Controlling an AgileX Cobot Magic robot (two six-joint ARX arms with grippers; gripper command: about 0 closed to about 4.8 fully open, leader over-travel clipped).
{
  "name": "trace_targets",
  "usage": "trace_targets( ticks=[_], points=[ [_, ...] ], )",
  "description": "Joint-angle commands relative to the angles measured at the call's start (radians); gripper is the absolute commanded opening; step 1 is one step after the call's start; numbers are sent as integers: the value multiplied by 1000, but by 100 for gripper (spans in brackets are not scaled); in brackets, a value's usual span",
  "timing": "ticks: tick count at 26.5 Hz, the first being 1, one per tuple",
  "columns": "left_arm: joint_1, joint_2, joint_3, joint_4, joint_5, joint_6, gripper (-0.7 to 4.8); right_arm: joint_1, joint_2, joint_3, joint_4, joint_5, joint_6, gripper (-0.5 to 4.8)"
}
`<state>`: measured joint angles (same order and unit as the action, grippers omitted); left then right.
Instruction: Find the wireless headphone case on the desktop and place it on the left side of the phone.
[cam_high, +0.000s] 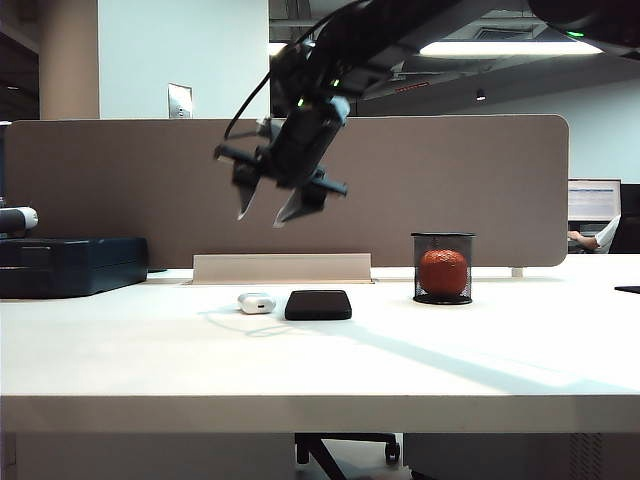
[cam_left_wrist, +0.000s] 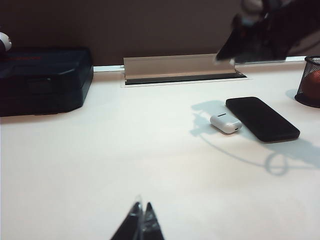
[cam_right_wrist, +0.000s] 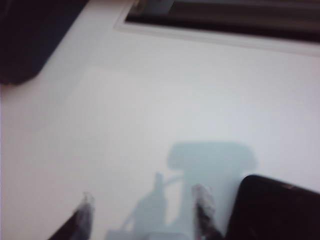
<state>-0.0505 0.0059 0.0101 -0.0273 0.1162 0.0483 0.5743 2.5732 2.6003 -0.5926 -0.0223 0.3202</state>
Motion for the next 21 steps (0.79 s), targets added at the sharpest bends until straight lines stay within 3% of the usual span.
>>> trace_targets(
  ticks=[1,5,10,13,17,21],
  points=[
    [2,0,2,7,2,-3,-5,-22,-13,85,-53,1,-8,196],
    [2,0,2,7,2,-3,-5,-50,-13,201,-150,-2,-14,137],
    [2,0,2,7,0,-3,-5,-92,-13,364,-306,-2,-98,-8],
    [2,1,2,7,0,-3,-5,-125,-13,488,-427,2,-173,-8],
    [2,0,2,7,0,-3,-5,-174,-13,621,-566,0,-176,-8],
    [2,1,2,6,0,-3,-5,-240,-73,623,-692,-6,-197,-8]
  ],
)
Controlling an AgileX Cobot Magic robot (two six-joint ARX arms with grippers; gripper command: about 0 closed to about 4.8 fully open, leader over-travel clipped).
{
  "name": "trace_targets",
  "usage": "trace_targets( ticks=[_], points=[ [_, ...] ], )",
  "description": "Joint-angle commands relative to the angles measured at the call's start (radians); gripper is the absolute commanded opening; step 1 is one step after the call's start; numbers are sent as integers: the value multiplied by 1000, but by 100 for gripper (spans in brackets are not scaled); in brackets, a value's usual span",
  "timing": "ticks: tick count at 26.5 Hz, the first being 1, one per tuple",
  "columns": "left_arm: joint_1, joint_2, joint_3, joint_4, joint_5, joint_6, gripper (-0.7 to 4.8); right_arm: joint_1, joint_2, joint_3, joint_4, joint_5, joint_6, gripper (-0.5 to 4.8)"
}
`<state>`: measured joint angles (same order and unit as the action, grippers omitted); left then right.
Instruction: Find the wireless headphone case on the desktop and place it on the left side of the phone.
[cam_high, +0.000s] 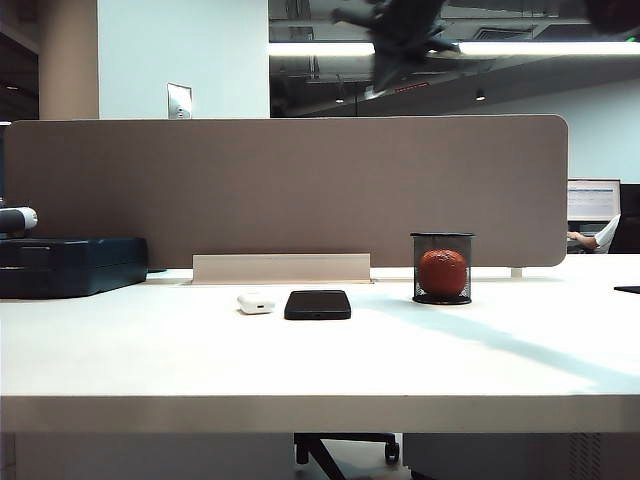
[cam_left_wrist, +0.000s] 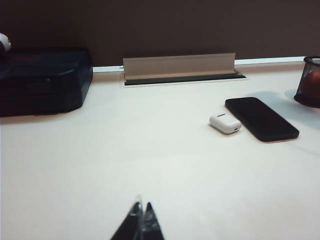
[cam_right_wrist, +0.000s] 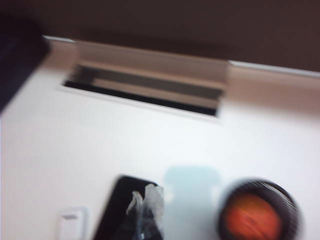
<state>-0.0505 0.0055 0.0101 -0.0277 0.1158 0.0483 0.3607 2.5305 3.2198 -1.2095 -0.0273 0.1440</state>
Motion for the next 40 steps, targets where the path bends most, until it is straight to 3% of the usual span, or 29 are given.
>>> trace_targets(
  ticks=[1,7,26,40],
  points=[
    [2,1,2,7,1,-3,-5,-46,-52,4,-110,-2,-35,-8],
    [2,1,2,8,1,-3,-5,-85,-118,4,-169,-1,-45,-8],
    [2,1,2,6,1,-3,-5,-81,-227,3,-183,-82,6,-9],
    [2,1,2,6,0,-3,-5,-76,-270,-10,-183,-83,39,-9]
  ],
)
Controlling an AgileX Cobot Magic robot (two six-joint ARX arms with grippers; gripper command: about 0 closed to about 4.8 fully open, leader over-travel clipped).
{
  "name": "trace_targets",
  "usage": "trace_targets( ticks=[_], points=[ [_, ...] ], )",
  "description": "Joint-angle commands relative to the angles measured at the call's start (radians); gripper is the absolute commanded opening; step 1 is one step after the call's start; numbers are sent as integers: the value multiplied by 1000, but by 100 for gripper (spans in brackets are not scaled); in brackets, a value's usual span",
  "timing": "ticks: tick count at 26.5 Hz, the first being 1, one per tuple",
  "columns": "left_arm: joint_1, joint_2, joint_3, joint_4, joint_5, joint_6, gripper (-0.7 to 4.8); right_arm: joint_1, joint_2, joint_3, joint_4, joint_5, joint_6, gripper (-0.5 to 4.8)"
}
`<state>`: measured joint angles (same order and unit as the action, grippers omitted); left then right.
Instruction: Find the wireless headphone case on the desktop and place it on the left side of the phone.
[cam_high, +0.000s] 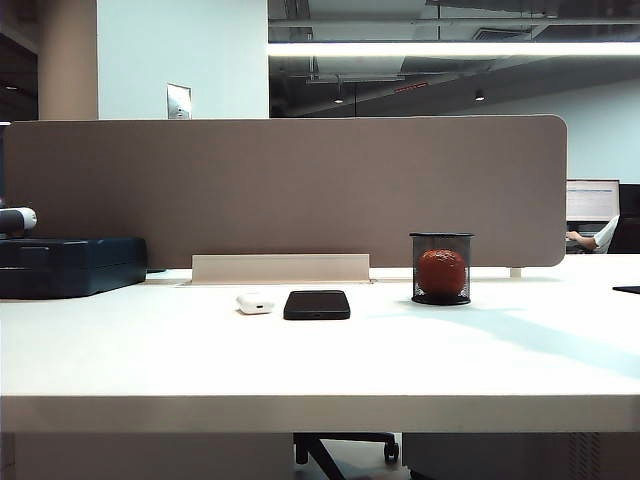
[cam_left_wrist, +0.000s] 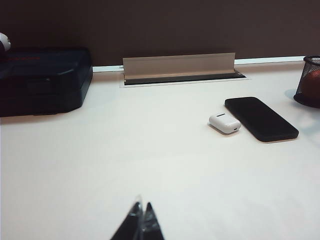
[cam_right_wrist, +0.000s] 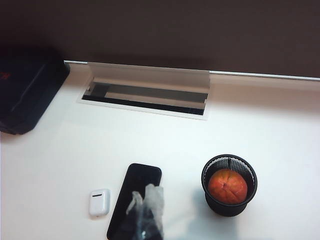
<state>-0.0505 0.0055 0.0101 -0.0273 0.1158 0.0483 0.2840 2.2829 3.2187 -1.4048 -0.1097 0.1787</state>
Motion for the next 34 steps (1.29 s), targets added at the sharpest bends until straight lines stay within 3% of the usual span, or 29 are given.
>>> trace_targets(
  ticks=[1,10,16,27,34],
  points=[
    [2,1,2,6,0,-3,-5,1,-31,-25,13,0,4,-9],
    [2,1,2,6,0,-3,-5,0,-164,-266,26,67,-43,-9],
    [2,1,2,6,0,-3,-5,-5,-188,-280,45,126,-48,-9],
    [2,1,2,6,0,-3,-5,-7,-200,-321,32,130,-49,-9],
    [2,1,2,6,0,-3,-5,-10,-315,-594,131,134,-56,-9]
  ],
)
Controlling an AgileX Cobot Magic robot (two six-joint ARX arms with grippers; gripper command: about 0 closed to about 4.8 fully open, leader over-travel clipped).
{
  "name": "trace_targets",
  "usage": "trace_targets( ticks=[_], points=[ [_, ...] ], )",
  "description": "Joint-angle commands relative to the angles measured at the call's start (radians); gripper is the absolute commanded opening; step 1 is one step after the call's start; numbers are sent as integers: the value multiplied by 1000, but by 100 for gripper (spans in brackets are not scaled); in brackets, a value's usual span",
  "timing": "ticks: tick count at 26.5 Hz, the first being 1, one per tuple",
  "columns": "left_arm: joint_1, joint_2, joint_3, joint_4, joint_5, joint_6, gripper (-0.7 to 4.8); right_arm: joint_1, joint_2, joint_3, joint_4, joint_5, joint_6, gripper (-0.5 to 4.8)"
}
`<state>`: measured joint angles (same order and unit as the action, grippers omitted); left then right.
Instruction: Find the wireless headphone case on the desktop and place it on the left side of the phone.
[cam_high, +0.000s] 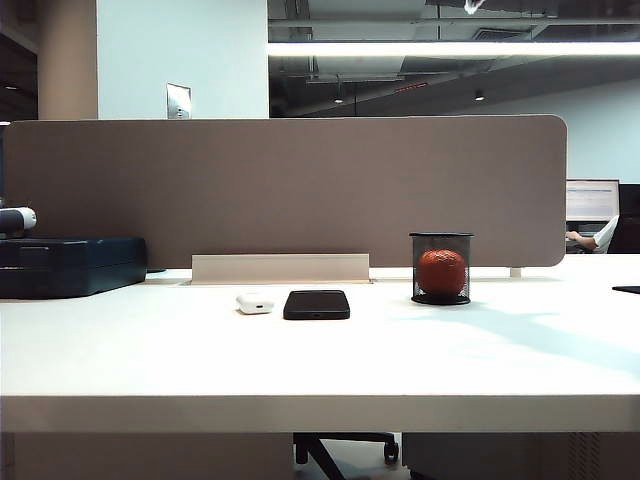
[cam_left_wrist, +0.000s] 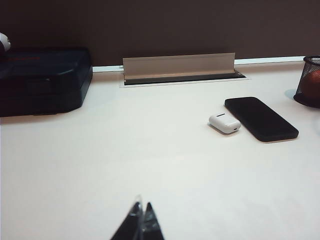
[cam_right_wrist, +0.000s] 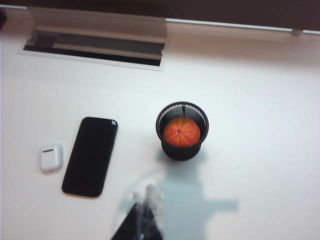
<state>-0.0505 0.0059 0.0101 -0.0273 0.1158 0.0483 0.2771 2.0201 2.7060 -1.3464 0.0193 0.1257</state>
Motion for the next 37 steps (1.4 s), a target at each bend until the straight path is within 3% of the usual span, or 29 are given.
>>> trace_targets(
  ticks=[1,9,21,23,37],
  points=[
    [2,1,2,6,0,-3,-5,-10,-74,-127,97,5,-3,-9],
    [2,1,2,6,0,-3,-5,-80,-255,-438,233,8,-3,-9],
    [2,1,2,6,0,-3,-5,-236,-492,-753,363,-34,-6,-9],
    [2,1,2,6,0,-3,-5,-275,-580,-891,436,-49,-18,-9],
    [2,1,2,6,0,-3,-5,-294,-878,-1342,698,-161,-30,-9]
  ],
)
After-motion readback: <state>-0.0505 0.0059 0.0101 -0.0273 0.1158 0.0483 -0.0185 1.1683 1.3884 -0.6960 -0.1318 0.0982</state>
